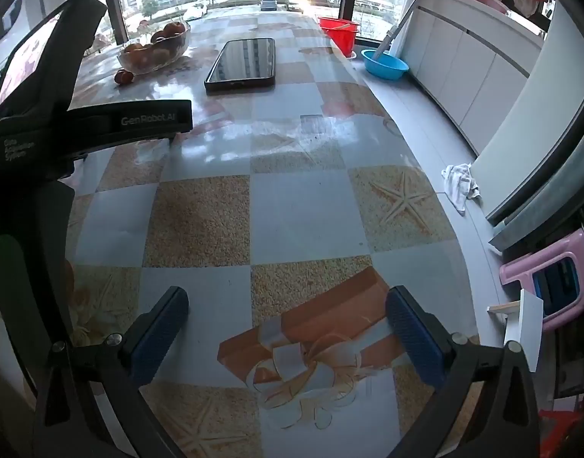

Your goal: Organize fruits

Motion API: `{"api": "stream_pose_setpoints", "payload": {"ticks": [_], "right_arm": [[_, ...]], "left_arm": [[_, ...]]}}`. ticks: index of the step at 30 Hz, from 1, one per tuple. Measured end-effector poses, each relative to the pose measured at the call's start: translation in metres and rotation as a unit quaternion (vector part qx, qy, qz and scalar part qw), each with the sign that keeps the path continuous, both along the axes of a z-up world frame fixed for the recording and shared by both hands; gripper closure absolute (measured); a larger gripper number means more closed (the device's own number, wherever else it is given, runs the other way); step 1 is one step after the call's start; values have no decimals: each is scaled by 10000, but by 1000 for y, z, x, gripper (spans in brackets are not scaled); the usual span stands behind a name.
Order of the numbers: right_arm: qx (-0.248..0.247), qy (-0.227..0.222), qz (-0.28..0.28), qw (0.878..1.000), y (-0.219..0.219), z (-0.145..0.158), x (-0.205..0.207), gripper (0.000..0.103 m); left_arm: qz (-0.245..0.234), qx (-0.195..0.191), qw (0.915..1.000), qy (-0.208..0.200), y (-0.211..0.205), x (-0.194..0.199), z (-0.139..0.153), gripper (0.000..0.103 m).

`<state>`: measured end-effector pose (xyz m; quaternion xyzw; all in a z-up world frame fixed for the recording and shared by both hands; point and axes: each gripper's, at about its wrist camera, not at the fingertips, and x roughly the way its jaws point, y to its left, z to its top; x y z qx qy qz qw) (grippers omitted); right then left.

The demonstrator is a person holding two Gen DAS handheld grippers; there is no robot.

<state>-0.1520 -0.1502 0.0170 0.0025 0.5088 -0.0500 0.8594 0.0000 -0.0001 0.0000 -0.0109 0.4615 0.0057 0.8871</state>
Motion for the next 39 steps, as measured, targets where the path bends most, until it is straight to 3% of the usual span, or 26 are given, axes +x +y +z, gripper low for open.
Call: {"api": "stream_pose_setpoints", "payload": {"ticks": [18,20,39], "right_arm": [[-143,189,-550,9982,3,-1,11,0],[7,208,-570,9982,4,-1,13,0],[-39,-93,-598,9982,7,0,14,0]], "left_arm": [[0,0,10000,0,0,0,0,0],[1,0,10000,-1,0,0,0,0],[0,1,10000,-1,0,0,0,0]]}}
